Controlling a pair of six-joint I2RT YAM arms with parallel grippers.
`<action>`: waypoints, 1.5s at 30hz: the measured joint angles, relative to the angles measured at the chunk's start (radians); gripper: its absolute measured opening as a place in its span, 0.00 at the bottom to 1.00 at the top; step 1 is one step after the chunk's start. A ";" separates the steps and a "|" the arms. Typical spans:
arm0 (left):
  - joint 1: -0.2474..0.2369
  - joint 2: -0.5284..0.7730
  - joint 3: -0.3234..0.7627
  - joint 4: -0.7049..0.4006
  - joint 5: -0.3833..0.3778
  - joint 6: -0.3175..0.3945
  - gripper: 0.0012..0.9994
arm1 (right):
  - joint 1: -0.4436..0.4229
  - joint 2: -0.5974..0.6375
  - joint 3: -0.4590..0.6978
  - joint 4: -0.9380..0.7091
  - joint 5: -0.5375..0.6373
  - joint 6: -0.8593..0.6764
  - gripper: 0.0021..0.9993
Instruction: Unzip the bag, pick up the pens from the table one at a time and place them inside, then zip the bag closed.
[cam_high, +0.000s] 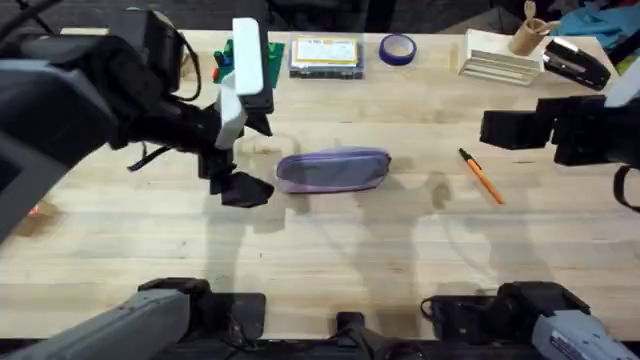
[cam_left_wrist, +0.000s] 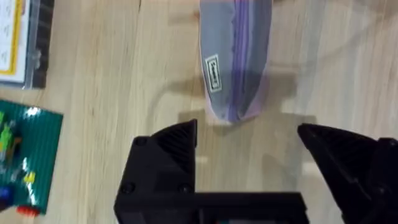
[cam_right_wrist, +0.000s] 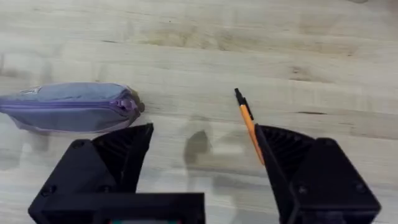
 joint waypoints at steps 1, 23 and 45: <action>0.000 0.020 0.000 0.011 0.010 0.005 0.99 | 0.000 0.000 0.000 0.000 0.000 0.000 1.00; 0.000 0.232 0.000 0.064 0.082 0.027 0.99 | 0.000 0.000 0.000 0.000 0.000 0.000 1.00; 0.000 0.375 0.001 0.113 0.218 0.030 0.87 | 0.000 0.000 0.000 0.000 0.000 0.000 1.00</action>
